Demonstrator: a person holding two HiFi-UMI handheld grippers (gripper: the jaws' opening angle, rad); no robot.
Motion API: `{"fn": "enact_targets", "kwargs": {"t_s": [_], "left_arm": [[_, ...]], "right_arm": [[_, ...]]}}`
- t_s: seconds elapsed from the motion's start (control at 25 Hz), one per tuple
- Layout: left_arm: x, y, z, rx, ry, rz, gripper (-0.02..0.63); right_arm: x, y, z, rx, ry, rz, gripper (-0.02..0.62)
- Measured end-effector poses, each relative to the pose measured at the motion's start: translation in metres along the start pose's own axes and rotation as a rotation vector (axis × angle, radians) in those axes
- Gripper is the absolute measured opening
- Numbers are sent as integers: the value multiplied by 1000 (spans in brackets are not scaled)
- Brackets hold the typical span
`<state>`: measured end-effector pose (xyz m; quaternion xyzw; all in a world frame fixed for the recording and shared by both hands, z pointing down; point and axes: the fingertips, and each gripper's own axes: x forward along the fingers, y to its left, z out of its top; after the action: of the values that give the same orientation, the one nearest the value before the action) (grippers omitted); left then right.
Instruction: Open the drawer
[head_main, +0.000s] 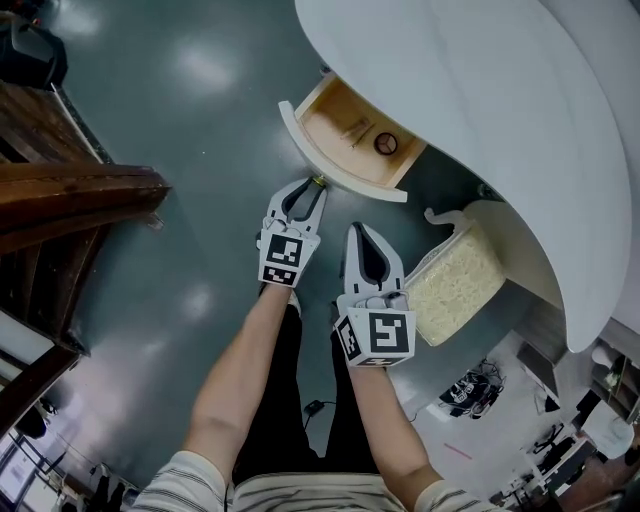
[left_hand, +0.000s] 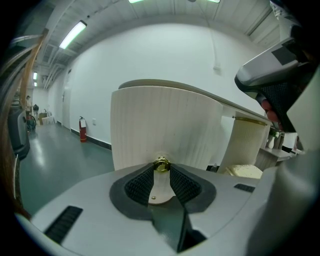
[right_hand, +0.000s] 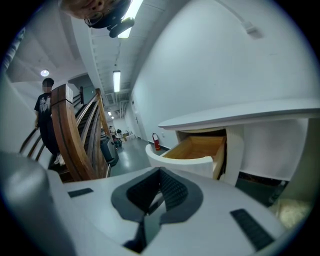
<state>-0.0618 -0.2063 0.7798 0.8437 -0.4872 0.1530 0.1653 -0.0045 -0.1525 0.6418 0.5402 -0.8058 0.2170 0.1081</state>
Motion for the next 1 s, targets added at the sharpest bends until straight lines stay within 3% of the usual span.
{"fn": "enact_targets", "kwargs": {"t_s": [1.0], "left_arm": [[-49, 2, -24, -10, 28, 34, 98]], "right_arm": [[-8, 30, -18, -17, 40, 30, 14]]}}
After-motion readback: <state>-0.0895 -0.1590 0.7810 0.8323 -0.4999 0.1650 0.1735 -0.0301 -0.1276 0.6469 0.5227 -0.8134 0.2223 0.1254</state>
